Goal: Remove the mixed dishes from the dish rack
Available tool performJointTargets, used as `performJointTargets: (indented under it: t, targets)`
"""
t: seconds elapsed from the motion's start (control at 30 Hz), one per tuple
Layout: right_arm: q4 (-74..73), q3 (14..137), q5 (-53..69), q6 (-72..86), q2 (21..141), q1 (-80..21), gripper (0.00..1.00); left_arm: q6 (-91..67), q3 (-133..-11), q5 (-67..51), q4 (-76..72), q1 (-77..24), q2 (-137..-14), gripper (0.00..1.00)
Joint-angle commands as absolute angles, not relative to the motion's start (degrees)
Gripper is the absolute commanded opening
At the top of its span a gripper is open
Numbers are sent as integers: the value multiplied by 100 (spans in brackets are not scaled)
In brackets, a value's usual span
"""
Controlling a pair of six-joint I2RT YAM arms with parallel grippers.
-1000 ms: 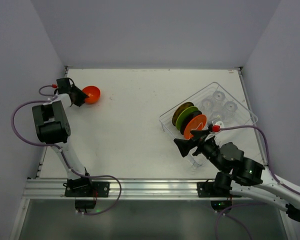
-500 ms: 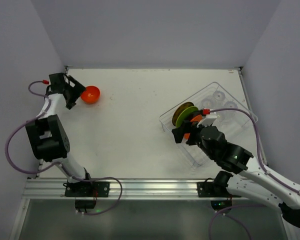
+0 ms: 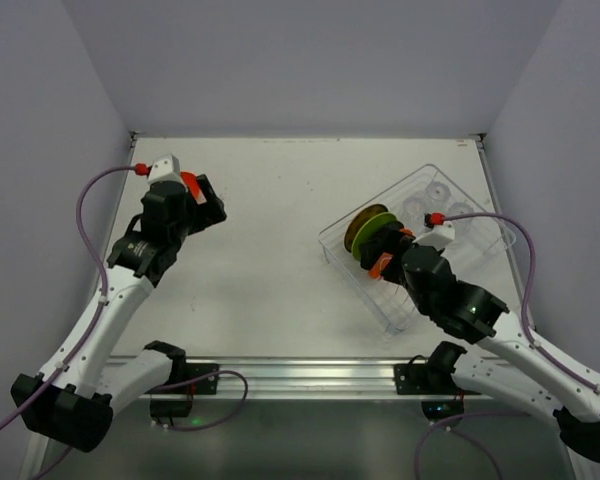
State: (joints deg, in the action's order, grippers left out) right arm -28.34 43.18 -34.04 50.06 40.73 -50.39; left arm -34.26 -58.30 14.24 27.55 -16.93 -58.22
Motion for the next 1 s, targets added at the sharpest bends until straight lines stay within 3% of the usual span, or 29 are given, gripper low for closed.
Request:
performJointTargets:
  t: [0.0, 0.17, 0.6, 0.97]
  targets:
    - [-2927, 4465, -3850, 5449, 4306, -4729, 98, -2822, -5521, 2100, 3541, -1933, -5565, 100]
    - [-2909, 4517, -3762, 5704, 4631, -4175, 90, -2312, -4676, 2145, 3235, -1942, -5168, 100]
    - [-2927, 4922, -4263, 6187, 5862, -3894, 68, -2319, -4922, 2292, 3435, -1934, -5265, 100]
    - [-2927, 5045, -4587, 6468, 6644, -3709, 55, -2276, -4860, 2233, 3313, -1934, -4965, 100]
